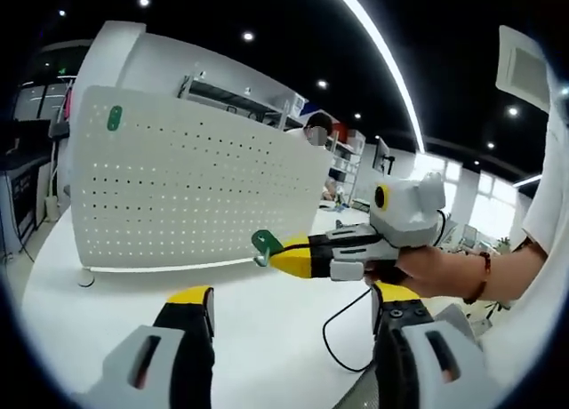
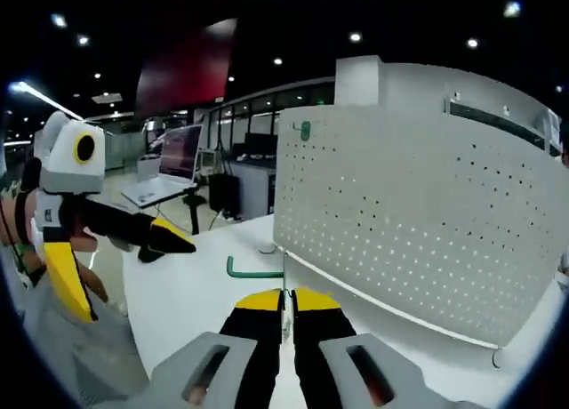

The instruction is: Insert the hook assembly into the mounting plate slot until the hook locks in place.

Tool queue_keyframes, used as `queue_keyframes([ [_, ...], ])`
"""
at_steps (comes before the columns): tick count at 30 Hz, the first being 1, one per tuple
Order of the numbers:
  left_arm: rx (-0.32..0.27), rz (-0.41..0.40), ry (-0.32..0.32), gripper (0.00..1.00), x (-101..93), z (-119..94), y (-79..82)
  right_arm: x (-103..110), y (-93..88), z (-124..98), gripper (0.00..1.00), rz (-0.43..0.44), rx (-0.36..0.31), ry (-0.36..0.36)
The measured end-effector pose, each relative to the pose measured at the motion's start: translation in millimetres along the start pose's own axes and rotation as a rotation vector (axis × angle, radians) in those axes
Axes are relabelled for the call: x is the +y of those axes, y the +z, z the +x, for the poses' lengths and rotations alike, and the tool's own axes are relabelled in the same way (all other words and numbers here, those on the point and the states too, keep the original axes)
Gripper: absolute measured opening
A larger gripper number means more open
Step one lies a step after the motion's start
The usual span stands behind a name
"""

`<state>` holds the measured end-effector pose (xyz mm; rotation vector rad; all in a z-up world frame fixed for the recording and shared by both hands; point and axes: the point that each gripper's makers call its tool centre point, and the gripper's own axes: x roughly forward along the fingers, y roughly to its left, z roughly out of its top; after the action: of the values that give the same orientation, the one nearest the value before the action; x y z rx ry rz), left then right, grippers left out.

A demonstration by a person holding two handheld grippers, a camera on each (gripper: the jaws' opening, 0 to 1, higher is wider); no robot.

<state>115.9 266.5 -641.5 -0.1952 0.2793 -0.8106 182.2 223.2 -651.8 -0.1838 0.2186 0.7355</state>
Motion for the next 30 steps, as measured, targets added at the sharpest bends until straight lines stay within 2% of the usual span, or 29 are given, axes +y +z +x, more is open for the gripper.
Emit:
queue_keyframes([
  [2, -0.002, -0.019, -0.003, 0.71, -1.3, 0.8, 0.7, -0.4, 5.5, -1.3, 0.02, 0.030, -0.015, 0.002],
  [4, -0.012, -0.036, -0.001, 0.70, -1.4, 1.5, 3.0, 0.8, 14.2, -2.6, 0.02, 0.038, -0.063, 0.007],
  [10, -0.059, -0.112, 0.008, 0.64, 0.0, 1.1, 11.2, 7.7, 18.6, -5.4, 0.02, 0.053, -0.082, 0.020],
  [13, -0.082, -0.147, 0.012, 0.62, 0.3, -3.3, 15.4, 18.1, 26.0, -8.8, 0.02, 0.048, -0.120, 0.055],
  [20, -0.148, -0.217, 0.014, 0.52, 1.5, -8.2, 28.5, 31.6, 32.0, -13.8, 0.02, 0.054, -0.159, 0.092],
  [25, -0.141, -0.236, 0.008, 0.45, -0.8, -6.6, 27.4, 41.0, 31.6, -15.7, 0.02, 0.062, -0.169, 0.117],
  [30, -0.171, -0.336, -0.022, 0.31, -2.5, -4.9, 30.2, 48.5, 34.3, -20.8, 0.02, 0.081, -0.200, 0.139],
])
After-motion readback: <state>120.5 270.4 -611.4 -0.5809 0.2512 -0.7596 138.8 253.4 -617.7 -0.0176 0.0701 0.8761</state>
